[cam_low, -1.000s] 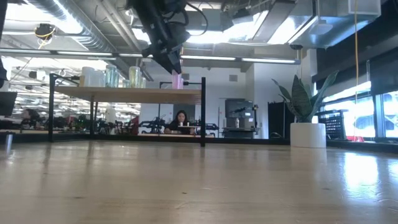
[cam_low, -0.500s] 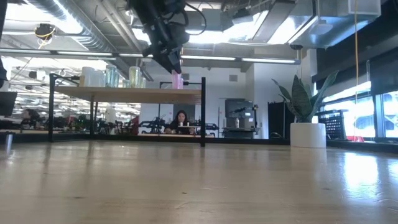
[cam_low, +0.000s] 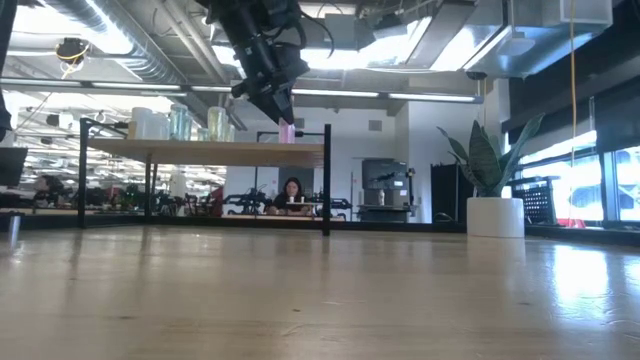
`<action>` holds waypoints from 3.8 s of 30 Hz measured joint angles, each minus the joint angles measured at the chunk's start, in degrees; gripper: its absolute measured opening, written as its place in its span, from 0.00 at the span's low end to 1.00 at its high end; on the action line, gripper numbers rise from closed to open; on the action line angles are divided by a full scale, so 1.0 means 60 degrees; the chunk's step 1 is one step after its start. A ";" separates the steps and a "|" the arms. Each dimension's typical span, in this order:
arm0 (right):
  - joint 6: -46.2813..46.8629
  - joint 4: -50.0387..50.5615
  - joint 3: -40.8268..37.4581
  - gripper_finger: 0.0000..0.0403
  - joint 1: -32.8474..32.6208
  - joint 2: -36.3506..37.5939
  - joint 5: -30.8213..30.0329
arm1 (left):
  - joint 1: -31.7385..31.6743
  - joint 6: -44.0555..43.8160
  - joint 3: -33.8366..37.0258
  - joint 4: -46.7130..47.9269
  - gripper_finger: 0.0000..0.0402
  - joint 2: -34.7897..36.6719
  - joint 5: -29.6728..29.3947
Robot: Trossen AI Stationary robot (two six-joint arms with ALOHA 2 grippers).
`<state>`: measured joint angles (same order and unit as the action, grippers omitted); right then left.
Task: Pick and place medicine bottles onto shelf by color
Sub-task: Put the top pink pill bottle aligned with the other pink pill bottle on the shelf, then put the pink pill bottle aligned with the other pink pill bottle on the shelf
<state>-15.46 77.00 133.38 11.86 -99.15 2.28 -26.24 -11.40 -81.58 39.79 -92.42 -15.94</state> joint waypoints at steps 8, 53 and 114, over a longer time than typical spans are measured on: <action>0.0001 0.0002 0.0000 0.59 0.0000 0.0000 -0.0044 | 0.0000 -0.0073 0.0001 0.0000 0.27 0.0000 0.0000; 0.1106 0.2181 -0.0011 0.59 -0.0694 0.0697 -0.0043 | 0.1920 0.0551 -0.2830 0.2640 0.39 0.0098 -0.0418; 1.5672 0.1589 -1.1406 0.59 -0.6174 0.5904 0.4901 | 0.5614 -0.3719 -0.3271 0.3508 0.39 0.0084 -0.2108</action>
<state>78.57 86.53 64.95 -25.19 -63.73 31.69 7.45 -33.71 -101.21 60.84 -91.92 -28.59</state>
